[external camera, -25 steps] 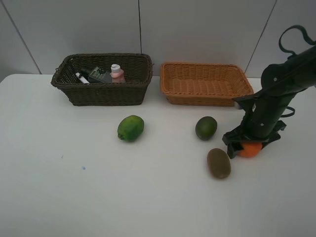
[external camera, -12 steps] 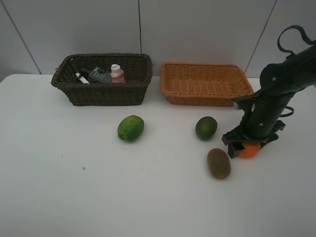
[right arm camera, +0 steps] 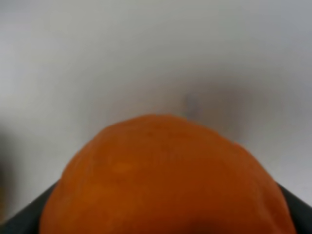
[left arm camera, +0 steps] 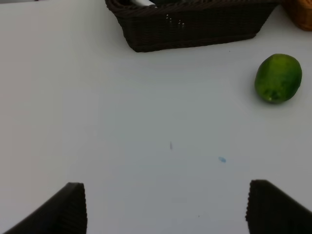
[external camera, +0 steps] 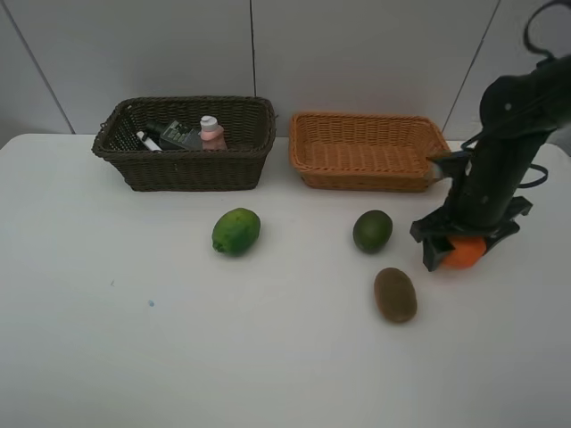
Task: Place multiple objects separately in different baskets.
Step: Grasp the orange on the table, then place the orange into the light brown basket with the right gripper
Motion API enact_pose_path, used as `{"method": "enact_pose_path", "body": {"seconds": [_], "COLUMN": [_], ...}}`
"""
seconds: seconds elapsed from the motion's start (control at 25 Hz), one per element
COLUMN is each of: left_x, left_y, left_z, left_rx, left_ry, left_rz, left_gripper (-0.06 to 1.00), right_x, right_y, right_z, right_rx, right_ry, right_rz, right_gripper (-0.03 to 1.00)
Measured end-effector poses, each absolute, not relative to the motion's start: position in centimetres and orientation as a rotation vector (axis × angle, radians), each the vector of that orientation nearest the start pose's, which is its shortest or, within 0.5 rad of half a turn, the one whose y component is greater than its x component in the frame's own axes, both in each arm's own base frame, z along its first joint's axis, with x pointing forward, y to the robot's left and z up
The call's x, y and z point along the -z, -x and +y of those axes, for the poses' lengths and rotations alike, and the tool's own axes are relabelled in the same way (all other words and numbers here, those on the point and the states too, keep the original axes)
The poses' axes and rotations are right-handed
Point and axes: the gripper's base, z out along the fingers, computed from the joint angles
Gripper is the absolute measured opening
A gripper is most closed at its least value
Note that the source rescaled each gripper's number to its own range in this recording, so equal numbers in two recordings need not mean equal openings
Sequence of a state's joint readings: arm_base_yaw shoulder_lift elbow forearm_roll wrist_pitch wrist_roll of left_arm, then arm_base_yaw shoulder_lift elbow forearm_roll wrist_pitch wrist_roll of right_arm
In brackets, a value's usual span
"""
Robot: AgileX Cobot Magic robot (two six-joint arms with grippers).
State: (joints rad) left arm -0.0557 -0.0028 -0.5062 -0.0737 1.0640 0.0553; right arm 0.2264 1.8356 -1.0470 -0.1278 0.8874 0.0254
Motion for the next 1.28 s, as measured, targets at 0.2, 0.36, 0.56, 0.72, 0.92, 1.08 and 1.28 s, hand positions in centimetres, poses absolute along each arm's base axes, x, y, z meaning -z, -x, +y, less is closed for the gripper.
{"method": "enact_pose_path", "body": {"seconds": [0.2,0.36,0.56,0.72,0.92,1.08,1.28], "left_x": [-27.9,-27.9,-27.9,-27.9,-27.9,-27.9,-27.9], "left_y": [0.7,0.7,0.7,0.7,0.7,0.7,0.7], "left_z": [-0.6,-0.6,-0.6,-0.6,-0.6,-0.6,-0.6], "left_rx": [0.088,0.088,0.088,0.088,0.088,0.088,0.088], "left_ry": [-0.117,-0.117,-0.117,-0.117,-0.117,-0.117,-0.117], "left_rz": [2.034,2.034,2.034,2.034,2.034,2.034,2.034], "left_gripper": [0.84,0.84,0.84,0.84,0.84,0.84,0.84], "right_x": [-21.0,-24.0,-22.5,-19.8,-17.0,-16.7,-16.7], "right_y": [-35.0,-38.7,-44.0,-47.7,-49.3,-49.1,-48.6], "right_z": [7.1,7.9,9.4,10.3,10.9,12.0,12.2], "right_rx": [0.133,0.111,0.063,0.073,0.203,0.17,0.137], "right_ry": [0.385,0.37,0.368,0.38,0.459,0.472,0.464], "right_rz": [2.938,2.801,2.765,2.75,2.782,2.794,2.844], "right_gripper": [0.7,0.7,0.7,0.7,0.83,0.86,0.86]}}
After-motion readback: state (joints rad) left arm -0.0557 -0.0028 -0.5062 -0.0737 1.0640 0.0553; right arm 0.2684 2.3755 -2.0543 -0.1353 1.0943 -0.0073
